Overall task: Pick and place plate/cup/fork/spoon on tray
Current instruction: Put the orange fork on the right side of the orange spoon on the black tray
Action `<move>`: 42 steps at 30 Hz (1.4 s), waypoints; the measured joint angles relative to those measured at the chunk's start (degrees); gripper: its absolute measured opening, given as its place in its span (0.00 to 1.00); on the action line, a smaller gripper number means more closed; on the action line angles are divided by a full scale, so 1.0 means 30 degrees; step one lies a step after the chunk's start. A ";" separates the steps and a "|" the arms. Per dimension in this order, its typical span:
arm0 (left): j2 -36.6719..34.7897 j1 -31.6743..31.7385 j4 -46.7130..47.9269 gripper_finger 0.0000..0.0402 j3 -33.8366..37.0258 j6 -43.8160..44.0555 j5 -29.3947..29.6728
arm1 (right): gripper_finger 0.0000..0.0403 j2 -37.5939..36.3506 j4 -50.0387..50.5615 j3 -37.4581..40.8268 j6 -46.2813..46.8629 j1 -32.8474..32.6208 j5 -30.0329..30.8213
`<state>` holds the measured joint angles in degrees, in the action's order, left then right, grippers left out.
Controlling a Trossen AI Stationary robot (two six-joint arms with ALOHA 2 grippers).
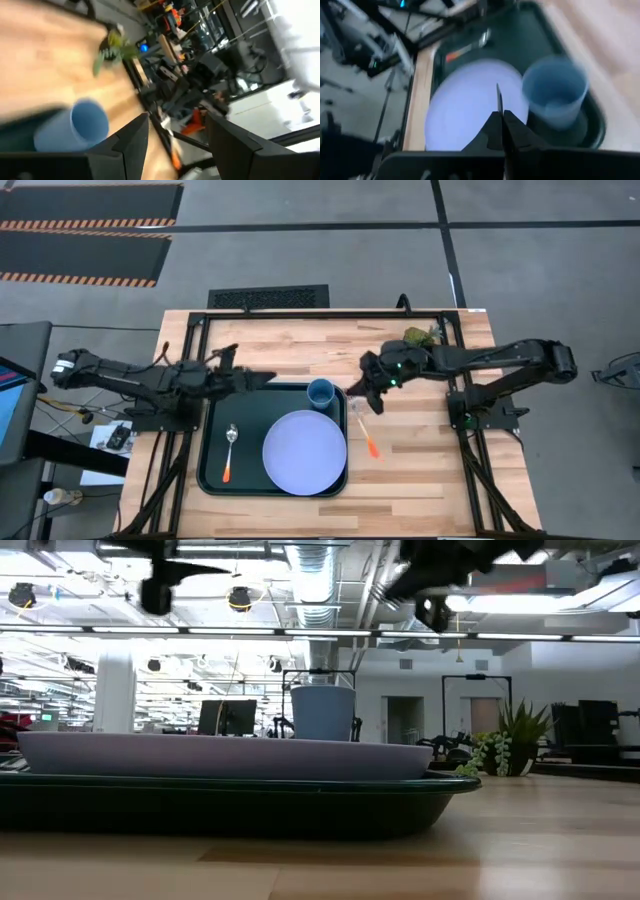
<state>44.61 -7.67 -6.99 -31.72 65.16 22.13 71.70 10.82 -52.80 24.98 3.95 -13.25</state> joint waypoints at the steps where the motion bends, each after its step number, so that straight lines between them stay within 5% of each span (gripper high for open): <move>1: 0.0628 0.0405 0.0011 0.45 -0.0666 -0.1079 -0.0262 | 0.00 0.0265 0.0002 -0.0583 0.0001 0.0088 0.0037; 12: 0.8096 0.4213 0.3043 0.45 -0.9028 -1.0124 -0.6489 | 0.00 0.2607 -0.0049 -0.4239 0.0028 0.0333 -0.0016; 17: 1.0003 0.4821 0.6188 0.45 -1.1377 -1.1743 -0.7436 | 0.00 0.2842 -0.0065 -0.4846 0.0028 0.0325 0.0007; 30: 1.0516 0.5365 0.5682 0.45 -1.1624 -1.2377 -0.9954 | 0.00 0.2608 -0.0372 -0.4910 0.0028 0.1085 0.0511; 42: 1.0516 0.5821 0.5654 0.42 -1.1624 -1.2839 -0.8960 | 0.00 0.2608 -0.1229 -0.4903 0.0007 0.1353 0.0385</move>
<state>76.16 9.79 9.97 -66.59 26.65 -4.75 79.53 7.14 -67.51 25.00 8.01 -12.10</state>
